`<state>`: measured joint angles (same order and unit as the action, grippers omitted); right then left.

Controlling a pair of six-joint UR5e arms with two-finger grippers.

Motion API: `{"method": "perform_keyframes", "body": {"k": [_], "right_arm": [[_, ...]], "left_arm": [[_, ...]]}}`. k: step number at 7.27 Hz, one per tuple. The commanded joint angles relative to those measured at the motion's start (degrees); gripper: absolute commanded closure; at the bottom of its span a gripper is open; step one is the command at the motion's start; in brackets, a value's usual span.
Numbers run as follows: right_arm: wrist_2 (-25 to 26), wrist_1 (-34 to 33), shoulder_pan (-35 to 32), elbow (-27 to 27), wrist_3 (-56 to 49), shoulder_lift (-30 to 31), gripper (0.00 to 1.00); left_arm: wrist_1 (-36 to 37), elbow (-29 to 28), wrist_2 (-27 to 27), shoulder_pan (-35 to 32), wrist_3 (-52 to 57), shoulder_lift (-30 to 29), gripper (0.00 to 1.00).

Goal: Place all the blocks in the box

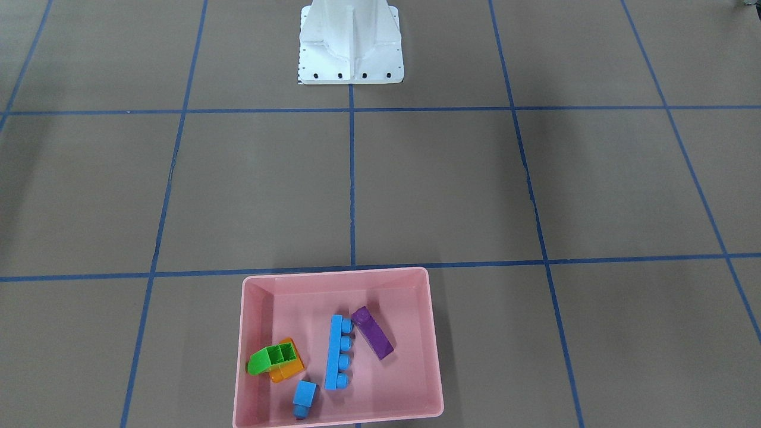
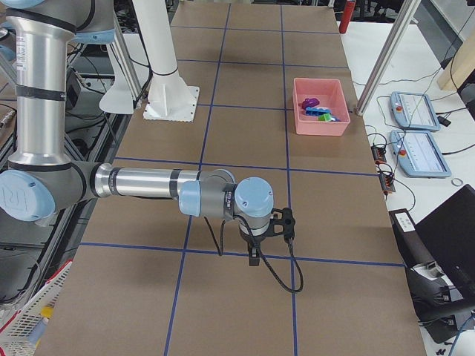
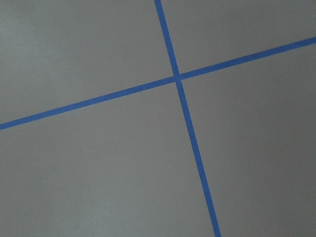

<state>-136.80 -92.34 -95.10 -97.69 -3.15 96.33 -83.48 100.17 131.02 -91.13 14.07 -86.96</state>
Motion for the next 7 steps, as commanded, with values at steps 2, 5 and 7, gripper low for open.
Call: {"method": "perform_keyframes", "body": {"k": [2, 5, 7], "right_arm": [[0.22, 1.55, 0.00, 0.05, 8.52, -0.26, 0.00], [0.48, 1.55, 0.00, 0.05, 9.04, -0.26, 0.00], [1.79, 1.55, 0.00, 0.13, 10.44, -0.26, 0.00]], "left_arm": [[-0.02, -0.15, -0.15, -1.25, -1.33, -0.05, 0.00], [-0.02, -0.23, -0.15, -1.25, -1.24, 0.04, 0.00], [-0.02, -0.24, -0.15, -1.34, -1.24, 0.04, 0.00]]}}
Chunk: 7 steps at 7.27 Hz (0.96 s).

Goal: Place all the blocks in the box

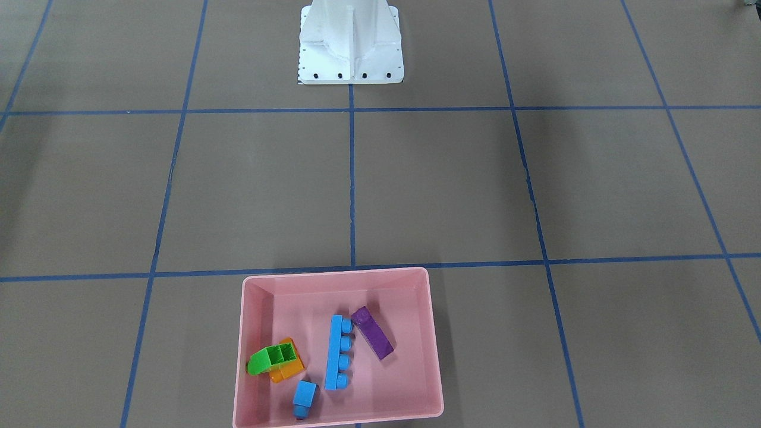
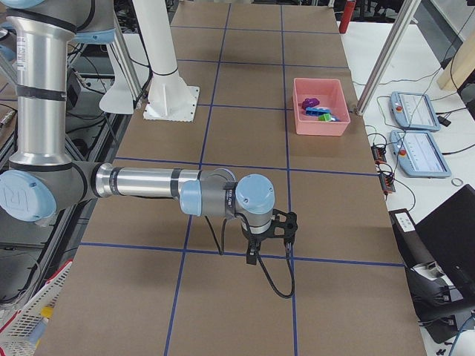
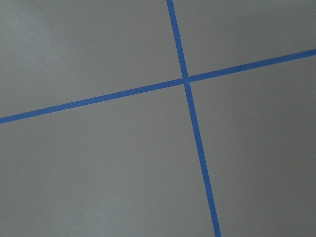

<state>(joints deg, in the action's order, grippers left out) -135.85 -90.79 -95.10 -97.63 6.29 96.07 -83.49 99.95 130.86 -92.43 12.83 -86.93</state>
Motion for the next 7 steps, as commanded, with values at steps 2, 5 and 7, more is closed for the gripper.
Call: {"method": "perform_keyframes", "body": {"k": [2, 5, 7], "right_arm": [[2.96, 0.09, 0.00, -0.02, 4.17, -0.09, 0.00], [2.26, 3.08, 0.00, -0.02, 1.63, 0.00, 0.00], [1.82, 3.08, 0.08, -0.11, 0.30, -0.09, 0.00]], "left_arm": [[0.00, 0.07, 0.01, 0.06, 0.00, 0.00, 0.00], [-0.61, 0.77, 0.27, 0.06, -8.37, -0.08, 0.00], [-0.62, 0.77, 0.53, 0.06, -8.70, -0.08, 0.00]]}}
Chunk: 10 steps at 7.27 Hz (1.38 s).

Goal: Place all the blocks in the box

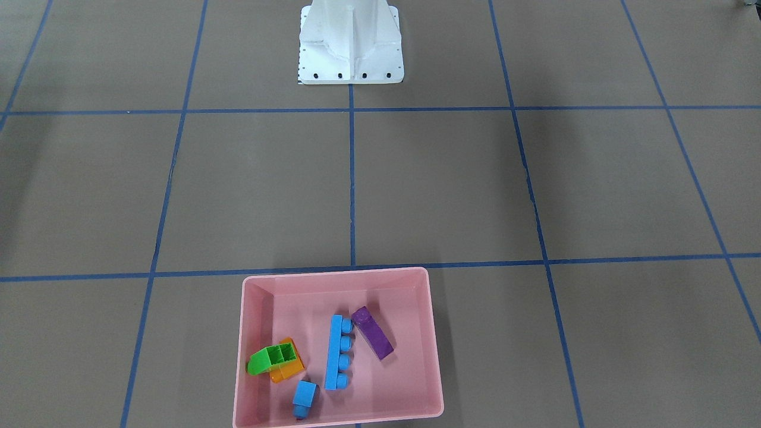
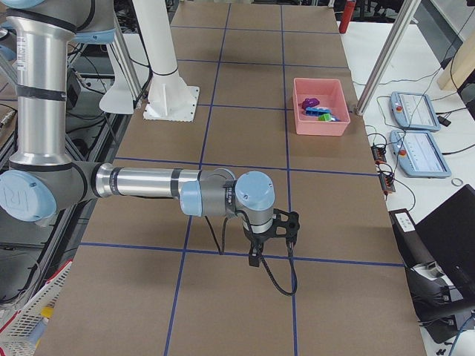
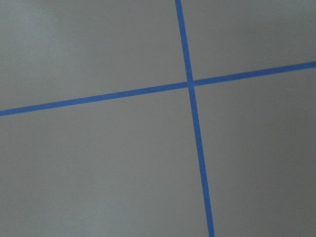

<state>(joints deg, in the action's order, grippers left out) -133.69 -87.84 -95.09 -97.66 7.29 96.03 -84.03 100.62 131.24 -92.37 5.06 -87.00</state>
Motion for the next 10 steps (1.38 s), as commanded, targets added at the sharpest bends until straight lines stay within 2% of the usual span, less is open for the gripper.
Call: {"method": "perform_keyframes", "body": {"k": [1, 10], "right_arm": [[-0.96, 0.04, 0.08, 0.01, -0.70, -0.05, 0.00], [-1.49, -0.14, 0.16, 0.19, -5.97, -0.14, 0.00]], "left_arm": [[-0.17, 0.19, 0.16, 0.00, -0.84, -0.01, 0.00], [-0.08, 0.28, 0.25, 0.00, -0.67, -0.19, 0.00]]}}
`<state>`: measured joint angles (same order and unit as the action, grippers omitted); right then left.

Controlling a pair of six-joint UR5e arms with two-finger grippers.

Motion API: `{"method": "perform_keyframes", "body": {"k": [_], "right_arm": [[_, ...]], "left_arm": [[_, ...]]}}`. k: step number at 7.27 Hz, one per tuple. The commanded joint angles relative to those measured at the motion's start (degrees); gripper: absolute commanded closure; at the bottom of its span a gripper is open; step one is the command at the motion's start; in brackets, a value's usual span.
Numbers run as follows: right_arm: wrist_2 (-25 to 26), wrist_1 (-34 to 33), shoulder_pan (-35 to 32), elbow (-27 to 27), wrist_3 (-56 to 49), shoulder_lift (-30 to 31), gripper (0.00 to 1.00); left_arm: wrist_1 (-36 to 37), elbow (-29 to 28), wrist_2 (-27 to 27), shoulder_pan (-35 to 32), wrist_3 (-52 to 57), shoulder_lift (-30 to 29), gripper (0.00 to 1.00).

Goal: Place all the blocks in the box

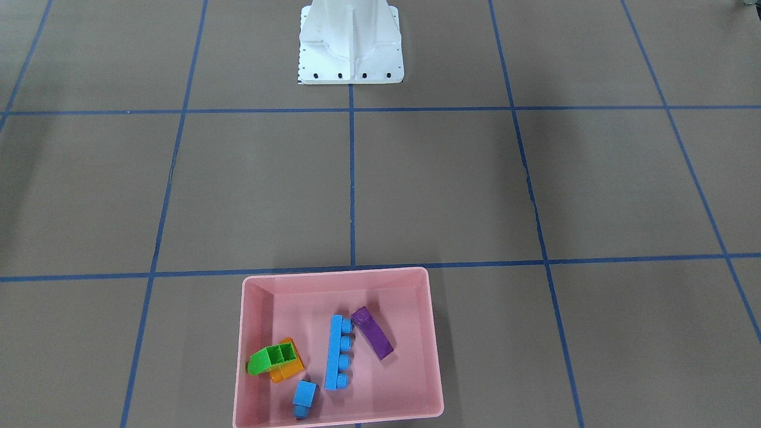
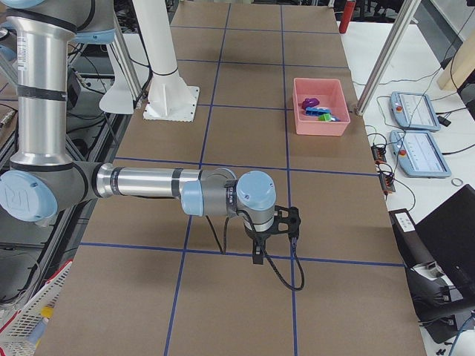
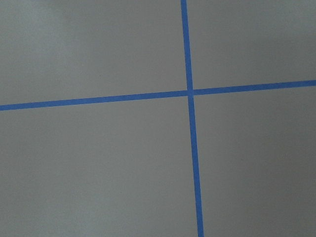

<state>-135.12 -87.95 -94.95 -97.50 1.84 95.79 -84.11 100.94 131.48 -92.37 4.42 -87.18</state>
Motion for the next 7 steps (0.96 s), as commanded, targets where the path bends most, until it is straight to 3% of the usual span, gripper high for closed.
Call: {"method": "perform_keyframes", "body": {"k": [1, 7], "right_arm": [[-0.06, -0.03, 0.03, 0.03, -0.52, 0.09, 0.00], [-0.06, 0.06, 0.03, 0.03, -0.52, 0.18, 0.00]], "left_arm": [[0.00, -0.04, 0.00, 0.00, -0.02, 0.00, 0.00], [0.00, -0.66, 0.09, 0.09, -0.02, -0.27, 0.00]]}}
